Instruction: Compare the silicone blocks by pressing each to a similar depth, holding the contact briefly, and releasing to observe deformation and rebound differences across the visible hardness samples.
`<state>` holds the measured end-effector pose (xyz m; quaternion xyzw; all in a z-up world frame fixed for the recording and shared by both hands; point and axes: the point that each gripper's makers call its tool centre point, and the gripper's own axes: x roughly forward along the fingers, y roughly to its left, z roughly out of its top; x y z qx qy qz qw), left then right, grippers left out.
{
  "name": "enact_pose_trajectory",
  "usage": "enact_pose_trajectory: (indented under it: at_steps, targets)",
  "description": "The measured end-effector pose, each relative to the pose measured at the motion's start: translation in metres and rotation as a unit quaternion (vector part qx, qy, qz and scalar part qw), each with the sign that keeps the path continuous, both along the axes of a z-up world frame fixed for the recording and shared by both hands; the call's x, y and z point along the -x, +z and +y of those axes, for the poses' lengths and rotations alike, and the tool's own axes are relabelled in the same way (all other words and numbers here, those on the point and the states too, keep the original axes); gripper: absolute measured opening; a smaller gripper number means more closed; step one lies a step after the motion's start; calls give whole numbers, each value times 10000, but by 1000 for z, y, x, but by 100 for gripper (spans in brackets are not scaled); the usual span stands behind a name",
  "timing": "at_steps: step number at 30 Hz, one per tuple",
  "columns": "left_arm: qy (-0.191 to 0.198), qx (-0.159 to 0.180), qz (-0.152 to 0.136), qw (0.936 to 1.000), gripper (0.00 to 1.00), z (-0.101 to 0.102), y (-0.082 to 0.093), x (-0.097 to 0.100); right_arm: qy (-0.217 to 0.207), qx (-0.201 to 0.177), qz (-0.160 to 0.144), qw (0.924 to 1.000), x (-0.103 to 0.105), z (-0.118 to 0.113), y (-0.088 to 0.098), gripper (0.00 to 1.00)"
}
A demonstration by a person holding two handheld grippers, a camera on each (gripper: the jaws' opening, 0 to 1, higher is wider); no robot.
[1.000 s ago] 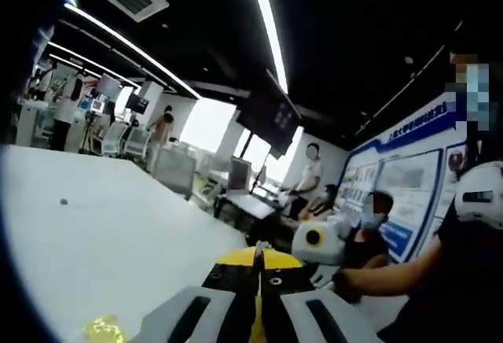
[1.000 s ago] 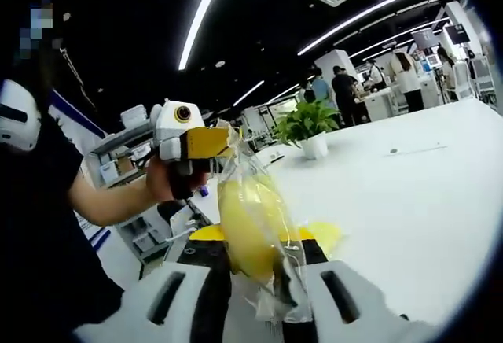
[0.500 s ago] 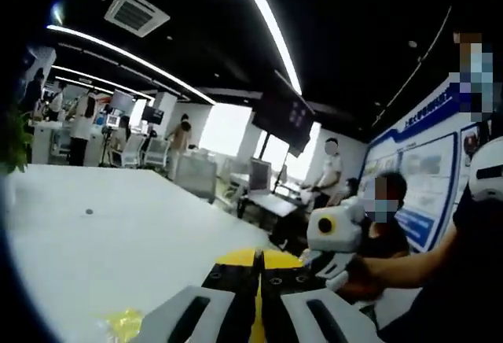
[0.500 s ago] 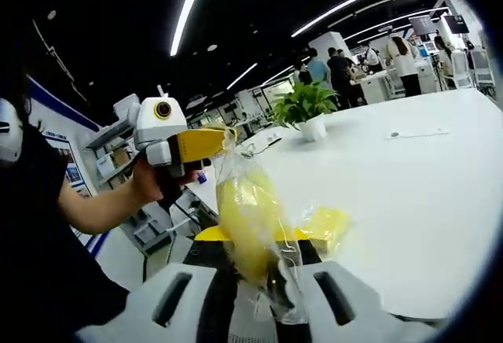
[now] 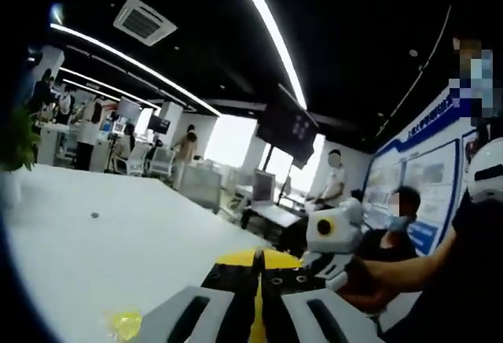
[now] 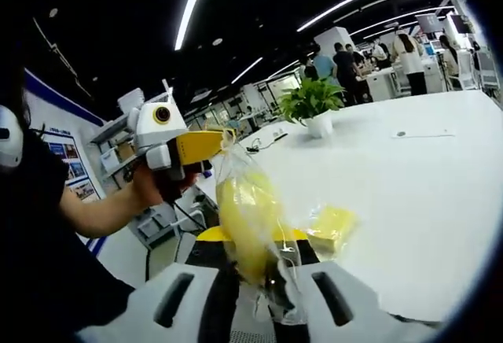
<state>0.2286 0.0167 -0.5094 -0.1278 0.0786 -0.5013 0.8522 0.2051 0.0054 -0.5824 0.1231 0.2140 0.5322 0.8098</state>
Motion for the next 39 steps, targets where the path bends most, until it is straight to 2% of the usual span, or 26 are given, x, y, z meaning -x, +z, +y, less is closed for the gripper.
enact_pose_trajectory:
  at_steps: [4, 10, 13, 15, 28, 39]
  targets:
    - [-54, 183, 67, 9998, 0, 1, 6, -1, 67, -65, -61, 9999, 0, 0, 7, 7]
    - [-258, 116, -345, 9990, 1, -2, 15, 4, 178, -62, -222, 9996, 1, -2, 15, 7]
    - [-375, 315, -159, 9987, 4, -3, 18, 5, 177, -68, -255, 9995, 1, -2, 17, 7]
    - [-275, 273, -279, 9989, 0, 2, 18, 1, 179, -78, -293, 9994, 2, -3, 18, 7]
    - [-341, 280, -124, 9990, 0, -4, 19, 9, 173, -71, -254, 9995, 5, -3, 19, 7]
    - [-276, 247, -137, 9992, 0, -8, 21, 11, 105, 9, -288, 9995, 5, -6, 20, 5]
